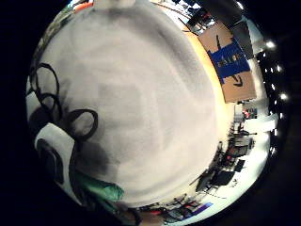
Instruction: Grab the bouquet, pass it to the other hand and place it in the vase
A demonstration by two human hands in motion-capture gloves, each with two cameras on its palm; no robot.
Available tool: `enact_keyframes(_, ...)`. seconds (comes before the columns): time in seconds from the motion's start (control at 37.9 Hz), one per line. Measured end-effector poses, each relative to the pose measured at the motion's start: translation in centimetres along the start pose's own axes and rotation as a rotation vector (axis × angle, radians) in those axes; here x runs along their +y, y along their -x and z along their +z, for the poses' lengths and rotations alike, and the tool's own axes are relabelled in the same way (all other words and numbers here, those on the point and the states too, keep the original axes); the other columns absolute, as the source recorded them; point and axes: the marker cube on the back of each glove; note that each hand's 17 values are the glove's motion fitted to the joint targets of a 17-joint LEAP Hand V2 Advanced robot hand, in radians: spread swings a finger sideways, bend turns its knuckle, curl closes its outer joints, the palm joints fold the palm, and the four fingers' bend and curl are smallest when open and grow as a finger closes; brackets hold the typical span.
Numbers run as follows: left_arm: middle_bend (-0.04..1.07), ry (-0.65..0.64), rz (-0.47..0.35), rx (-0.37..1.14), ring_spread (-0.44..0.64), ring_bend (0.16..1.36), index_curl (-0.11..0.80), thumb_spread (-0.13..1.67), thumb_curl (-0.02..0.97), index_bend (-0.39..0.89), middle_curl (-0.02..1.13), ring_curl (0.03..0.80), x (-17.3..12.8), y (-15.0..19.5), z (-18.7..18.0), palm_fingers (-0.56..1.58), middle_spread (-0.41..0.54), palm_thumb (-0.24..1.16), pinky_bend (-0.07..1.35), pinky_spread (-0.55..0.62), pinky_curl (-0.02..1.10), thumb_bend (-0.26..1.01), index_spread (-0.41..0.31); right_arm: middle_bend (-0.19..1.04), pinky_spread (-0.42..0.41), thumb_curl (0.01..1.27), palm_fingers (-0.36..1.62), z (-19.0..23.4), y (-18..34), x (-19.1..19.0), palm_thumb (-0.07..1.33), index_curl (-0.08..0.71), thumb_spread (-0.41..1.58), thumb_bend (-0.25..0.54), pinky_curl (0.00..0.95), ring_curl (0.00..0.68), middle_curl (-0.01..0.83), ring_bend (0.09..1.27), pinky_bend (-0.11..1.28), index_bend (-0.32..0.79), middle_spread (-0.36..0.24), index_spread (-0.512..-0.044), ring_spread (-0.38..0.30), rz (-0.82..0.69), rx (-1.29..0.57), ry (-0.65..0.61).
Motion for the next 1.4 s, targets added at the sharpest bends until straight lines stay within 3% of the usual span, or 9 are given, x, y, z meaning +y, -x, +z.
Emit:
enact_keyframes(0.21,0.19,-0.013,0.045,0.196,0.16,0.56,0.281,1.07,0.297,0.13,0.37,0.319,-2.2,-1.9,-1.0,0.5,0.036,0.3,0.34,0.37,0.37,-0.02,-0.018,0.65,-0.245,0.53,1.47,-4.5,2.4,1.0,0.97,0.4,0.73,-0.016,0.424,0.502,0.525,0.87,0.63,0.22,-0.15,-0.239,-0.173,0.02,-0.299,-0.168)
enact_keyframes(0.4,0.19,-0.012,0.116,0.536,0.13,0.54,0.286,1.07,0.305,0.13,0.37,0.315,-5.8,-5.6,-2.2,0.56,0.005,0.33,0.35,0.34,0.37,-0.02,-0.032,0.69,-0.276,0.57,1.43,-11.5,7.4,4.0,0.97,0.443,0.69,-0.024,0.449,0.521,0.551,0.92,0.67,0.24,-0.162,-0.237,-0.188,-0.081,-0.695,-0.265)
enact_keyframes(0.53,0.19,0.038,0.126,0.812,0.1,0.53,0.29,1.07,0.311,0.13,0.38,0.318,-8.2,-8.4,-2.5,0.59,-0.025,0.35,0.35,0.29,0.38,-0.02,-0.043,0.72,-0.29,0.59,1.42,-14.0,11.4,5.4,0.97,0.47,0.68,-0.025,0.46,0.527,0.564,0.93,0.68,0.25,-0.167,-0.234,-0.192,-0.191,-0.926,-0.28)
enact_keyframes(0.69,0.18,0.085,0.123,0.935,0.06,0.52,0.295,1.05,0.329,0.13,0.38,0.32,-10.7,-11.2,-1.9,0.61,-0.055,0.41,0.36,0.25,0.39,-0.01,-0.056,0.74,-0.296,0.61,1.41,-15.1,16.2,7.0,0.97,0.497,0.67,-0.023,0.469,0.531,0.576,0.95,0.7,0.26,-0.171,-0.23,-0.196,-0.336,-1.126,-0.215)
enact_keyframes(1.08,0.18,0.097,0.182,1.093,-0.1,0.57,0.275,0.98,0.391,0.12,0.37,0.326,-14.3,-14.1,-0.8,0.82,-0.133,0.65,0.44,0.02,0.4,0.03,-0.093,0.76,-0.3,0.65,1.39,-15.3,23.3,9.8,0.97,0.544,0.66,-0.026,0.479,0.534,0.588,0.96,0.71,0.25,-0.169,-0.227,-0.199,-0.54,-1.258,-0.06)
enact_keyframes(1.11,0.16,0.075,0.211,1.082,-0.07,0.56,0.267,0.97,0.382,0.09,0.37,0.321,-14.6,-13.9,-0.8,0.7,-0.111,0.61,0.41,0.05,0.39,-0.01,-0.07,0.76,-0.3,0.65,1.39,-15.3,23.6,10.0,0.97,0.546,0.66,-0.026,0.479,0.534,0.588,0.96,0.71,0.25,-0.172,-0.227,-0.199,-0.535,-1.259,-0.046)
enact_keyframes(1.16,0.2,0.052,0.24,1.068,-0.16,0.58,0.284,0.98,0.404,0.15,0.39,0.338,-15.1,-13.4,-0.6,0.94,-0.174,0.72,0.45,-0.07,0.4,0.04,-0.131,0.76,-0.3,0.66,1.39,-15.2,24.2,10.2,0.97,0.551,0.66,-0.026,0.48,0.534,0.589,0.96,0.71,0.25,-0.168,-0.228,-0.199,-0.539,-1.264,-0.029)
enact_keyframes(1.27,0.21,0.147,0.103,1.207,-0.24,0.57,0.292,1.02,0.416,0.14,0.4,0.342,-14.5,-13.3,-0.4,1.12,-0.229,0.78,0.45,-0.19,0.4,0.06,-0.182,0.76,-0.295,0.66,1.38,-14.9,25.5,10.0,0.96,0.559,0.66,-0.027,0.48,0.535,0.59,0.96,0.71,0.25,-0.167,-0.228,-0.199,-0.622,-1.292,-0.046)
enact_keyframes(1.4,0.35,0.178,0.044,1.217,-0.31,0.63,0.305,1.11,0.4,0.13,0.46,0.387,-14.5,-13.1,-0.7,1.28,-0.281,0.76,0.4,-0.27,0.41,0.03,-0.218,0.76,-0.295,0.67,1.37,-14.2,26.1,10.1,0.96,0.567,0.68,-0.027,0.475,0.534,0.59,0.97,0.7,0.24,-0.163,-0.23,-0.199,-0.6,-1.294,0.042)
